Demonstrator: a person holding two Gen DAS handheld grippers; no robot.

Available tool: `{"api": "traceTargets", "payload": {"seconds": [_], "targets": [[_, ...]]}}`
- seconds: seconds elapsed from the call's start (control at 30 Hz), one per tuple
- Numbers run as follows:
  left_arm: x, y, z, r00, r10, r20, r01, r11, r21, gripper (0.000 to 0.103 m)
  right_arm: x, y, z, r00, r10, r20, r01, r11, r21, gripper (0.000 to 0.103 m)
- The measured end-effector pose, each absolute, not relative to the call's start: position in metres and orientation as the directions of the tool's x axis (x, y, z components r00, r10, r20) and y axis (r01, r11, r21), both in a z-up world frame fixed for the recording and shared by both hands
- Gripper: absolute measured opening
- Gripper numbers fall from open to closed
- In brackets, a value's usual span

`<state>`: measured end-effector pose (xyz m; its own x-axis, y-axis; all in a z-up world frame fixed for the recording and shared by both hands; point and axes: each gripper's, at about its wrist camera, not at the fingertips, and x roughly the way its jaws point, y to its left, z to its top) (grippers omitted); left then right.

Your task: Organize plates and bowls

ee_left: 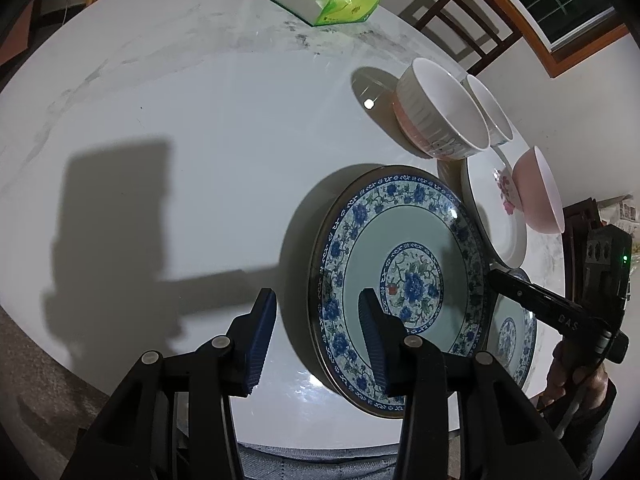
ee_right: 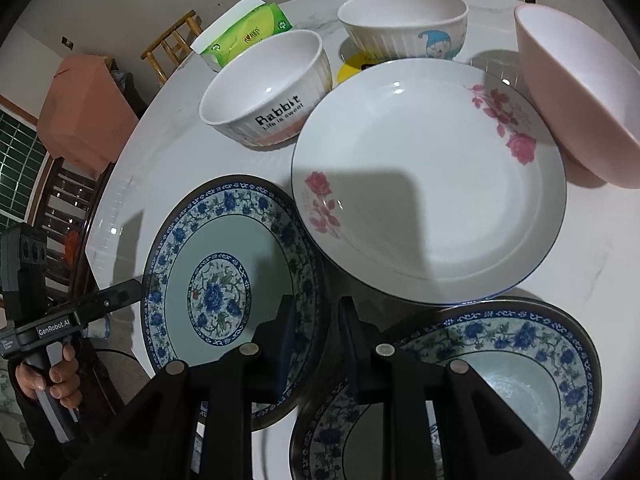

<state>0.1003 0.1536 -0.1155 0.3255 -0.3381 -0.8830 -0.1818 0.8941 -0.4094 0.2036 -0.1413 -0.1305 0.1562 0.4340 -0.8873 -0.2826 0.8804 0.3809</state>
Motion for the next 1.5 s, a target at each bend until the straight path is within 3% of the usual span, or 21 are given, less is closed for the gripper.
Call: {"api": "traceTargets", "payload": {"seconds": [0.07, 0.27, 0.4, 1.13, 1.5], "targets": [[0.101, 0.152, -0.118, 0.320, -0.344, -0.883, -0.177, 0.894, -0.412, 0.030, 0.206, -0.142, -0.132, 0.154, 0.437, -0.886, -0.285, 0.878, 0.384, 0.022], [0.104, 0.151, -0.124, 0.302, -0.352, -0.886, -0.175, 0.893, -0.414, 0.021, 0.213, -0.138, -0.136, 0.142, 0.450, -0.881, -0.283, 0.872, 0.400, 0.022], [0.105, 0.148, -0.127, 0.287, -0.354, -0.890, -0.165, 0.897, -0.410, 0.013, 0.216, -0.137, -0.139, 0.131, 0.464, -0.876, -0.282, 0.865, 0.416, 0.016], [0.093, 0.166, -0.091, 0.346, -0.287, -0.893, -0.117, 0.931, -0.345, 0.012, 0.178, -0.098, -0.112, 0.223, 0.457, -0.861, -0.248, 0.881, 0.404, 0.015], [0.086, 0.177, -0.091, 0.349, -0.239, -0.906, -0.113, 0.949, -0.293, 0.012, 0.166, -0.083, -0.132, 0.209, 0.473, -0.856, -0.180, 0.879, 0.442, 0.015]]}}
